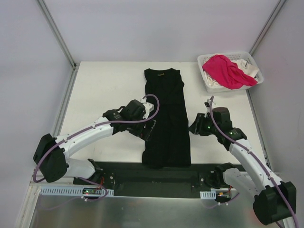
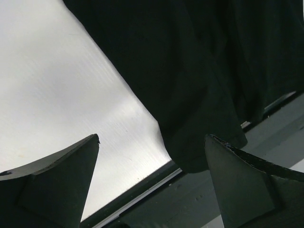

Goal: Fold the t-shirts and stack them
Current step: Rotate the tshirt 90 degrees

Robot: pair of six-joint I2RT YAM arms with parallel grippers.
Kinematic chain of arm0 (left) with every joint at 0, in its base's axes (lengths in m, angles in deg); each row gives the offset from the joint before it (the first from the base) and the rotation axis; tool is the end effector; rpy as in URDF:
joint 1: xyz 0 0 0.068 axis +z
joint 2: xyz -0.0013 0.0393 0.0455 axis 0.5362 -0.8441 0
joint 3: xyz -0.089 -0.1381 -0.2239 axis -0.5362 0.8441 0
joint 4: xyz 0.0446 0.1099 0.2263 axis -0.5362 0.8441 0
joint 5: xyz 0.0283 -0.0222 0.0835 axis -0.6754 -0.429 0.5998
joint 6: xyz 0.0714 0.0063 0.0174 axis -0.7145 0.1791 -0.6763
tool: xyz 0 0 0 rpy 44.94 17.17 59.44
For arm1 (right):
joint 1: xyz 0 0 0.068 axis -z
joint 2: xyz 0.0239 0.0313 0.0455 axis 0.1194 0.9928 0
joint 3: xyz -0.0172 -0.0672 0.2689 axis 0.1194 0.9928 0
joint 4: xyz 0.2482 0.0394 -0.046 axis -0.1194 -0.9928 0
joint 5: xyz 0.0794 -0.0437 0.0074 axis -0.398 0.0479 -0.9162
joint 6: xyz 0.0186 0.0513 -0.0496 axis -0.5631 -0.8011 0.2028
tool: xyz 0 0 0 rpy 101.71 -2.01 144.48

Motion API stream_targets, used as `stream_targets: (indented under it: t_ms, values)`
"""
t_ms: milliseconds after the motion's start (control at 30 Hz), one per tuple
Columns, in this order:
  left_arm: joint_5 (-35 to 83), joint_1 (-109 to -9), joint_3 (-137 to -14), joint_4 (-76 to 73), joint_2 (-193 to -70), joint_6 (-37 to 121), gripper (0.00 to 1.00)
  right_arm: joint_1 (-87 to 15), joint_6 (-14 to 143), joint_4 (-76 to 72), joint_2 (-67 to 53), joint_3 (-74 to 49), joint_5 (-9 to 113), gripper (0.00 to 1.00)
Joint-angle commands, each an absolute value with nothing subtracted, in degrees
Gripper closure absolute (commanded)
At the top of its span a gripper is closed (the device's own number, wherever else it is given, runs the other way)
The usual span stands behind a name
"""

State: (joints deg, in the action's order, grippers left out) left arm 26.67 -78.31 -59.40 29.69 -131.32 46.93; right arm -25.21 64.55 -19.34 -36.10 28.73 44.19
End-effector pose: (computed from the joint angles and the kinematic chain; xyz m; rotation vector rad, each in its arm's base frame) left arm 0.1941 -0.2090 0.2505 0.6899 2.4075 -0.5940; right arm 0.1926 0.0811 0.2331 -0.3755 2.1866 0.5403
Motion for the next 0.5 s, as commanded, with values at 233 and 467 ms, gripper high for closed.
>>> stream_targets:
  t_ms: [233,467]
  values:
    - [24.1,-82.5,-56.9,30.4,-126.9,48.6,0.07,-25.9,64.9,-19.5,-32.0,28.0,44.5,0.54]
    - [21.2,-84.4,-54.9,33.5,-127.4,51.3,0.07,-26.5,64.9,-17.3,-27.7,26.4,43.9,0.53]
